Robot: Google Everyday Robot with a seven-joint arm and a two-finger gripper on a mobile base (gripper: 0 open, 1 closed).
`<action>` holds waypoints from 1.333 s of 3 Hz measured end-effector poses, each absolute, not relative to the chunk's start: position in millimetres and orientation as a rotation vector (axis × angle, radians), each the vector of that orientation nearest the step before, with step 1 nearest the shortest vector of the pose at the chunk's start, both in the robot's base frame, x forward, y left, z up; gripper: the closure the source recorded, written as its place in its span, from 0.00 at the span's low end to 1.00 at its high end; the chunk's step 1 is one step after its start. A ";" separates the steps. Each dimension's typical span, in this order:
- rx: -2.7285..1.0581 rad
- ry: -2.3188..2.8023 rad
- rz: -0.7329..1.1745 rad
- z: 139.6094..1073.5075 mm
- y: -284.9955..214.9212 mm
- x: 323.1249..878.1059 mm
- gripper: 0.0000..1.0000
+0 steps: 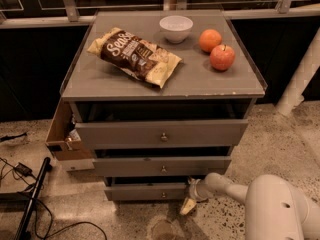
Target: Open bottom drawer
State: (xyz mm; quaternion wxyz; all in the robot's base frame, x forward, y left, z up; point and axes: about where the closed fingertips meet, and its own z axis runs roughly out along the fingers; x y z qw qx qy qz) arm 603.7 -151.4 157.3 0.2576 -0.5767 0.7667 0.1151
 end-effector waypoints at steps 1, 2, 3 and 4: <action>-1.549 2.129 0.341 160.9 -160.7 593.0 0.00; -1.520 2.173 0.408 164.0 -170.6 580.1 0.00; -1.501 2.219 0.496 166.3 -181.3 563.5 0.00; -1.510 2.244 0.585 174.2 -186.2 545.6 0.00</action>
Offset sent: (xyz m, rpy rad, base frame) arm -0.0383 -0.0346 0.0146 0.0530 0.1728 -0.0621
